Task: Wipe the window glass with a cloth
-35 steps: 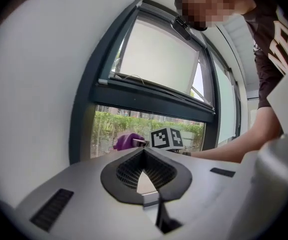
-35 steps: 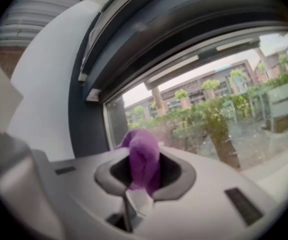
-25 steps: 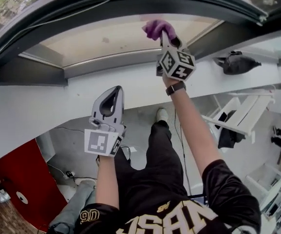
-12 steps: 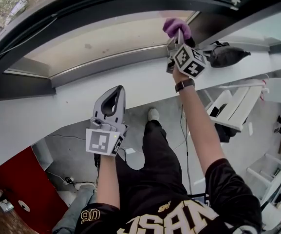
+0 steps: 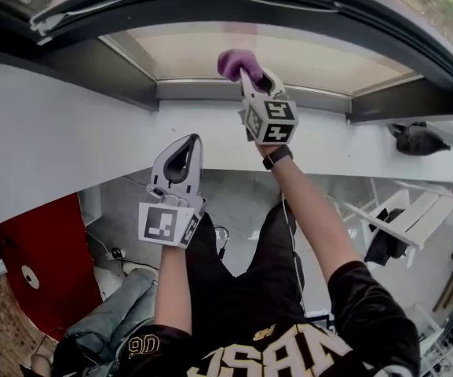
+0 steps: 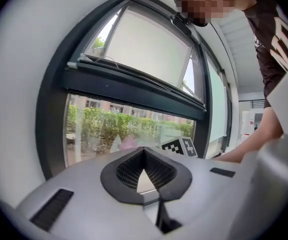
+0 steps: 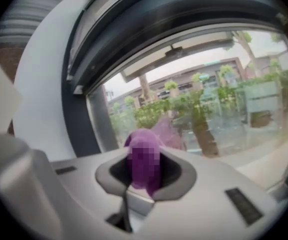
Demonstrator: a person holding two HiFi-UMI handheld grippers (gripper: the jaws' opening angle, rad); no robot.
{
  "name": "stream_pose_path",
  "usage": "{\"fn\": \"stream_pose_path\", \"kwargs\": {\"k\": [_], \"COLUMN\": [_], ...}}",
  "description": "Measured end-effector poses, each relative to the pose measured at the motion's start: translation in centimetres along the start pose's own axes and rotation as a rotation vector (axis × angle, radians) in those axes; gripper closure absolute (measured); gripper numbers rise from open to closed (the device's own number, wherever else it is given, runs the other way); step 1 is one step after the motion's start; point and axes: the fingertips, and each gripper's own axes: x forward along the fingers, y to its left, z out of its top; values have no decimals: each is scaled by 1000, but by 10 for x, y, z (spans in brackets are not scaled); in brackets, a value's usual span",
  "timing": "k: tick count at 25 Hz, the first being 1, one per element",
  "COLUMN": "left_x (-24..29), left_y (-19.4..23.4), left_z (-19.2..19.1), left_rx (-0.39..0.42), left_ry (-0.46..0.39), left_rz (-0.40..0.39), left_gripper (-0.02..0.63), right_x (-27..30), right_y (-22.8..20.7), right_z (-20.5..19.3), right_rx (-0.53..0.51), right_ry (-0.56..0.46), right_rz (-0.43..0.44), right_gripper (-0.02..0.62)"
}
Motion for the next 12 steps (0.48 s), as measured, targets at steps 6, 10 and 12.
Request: {"fn": "stream_pose_path", "kwargs": {"k": [6, 10, 12], "left_x": [-63, -83, -84], "left_y": [96, 119, 123], "left_z": [6, 4, 0], "left_rx": [28, 18, -8], "left_ry": [5, 26, 35], "left_rz": [140, 175, 185], "left_gripper": [595, 595, 595], "right_x": [98, 137, 142], "right_y": [193, 241, 235], "right_z": [-22, -25, -21], "right_rx": [-73, -57, -34], "right_ry": [21, 43, 46], "right_rz": [277, 315, 296], "right_gripper": [514, 514, 514]}}
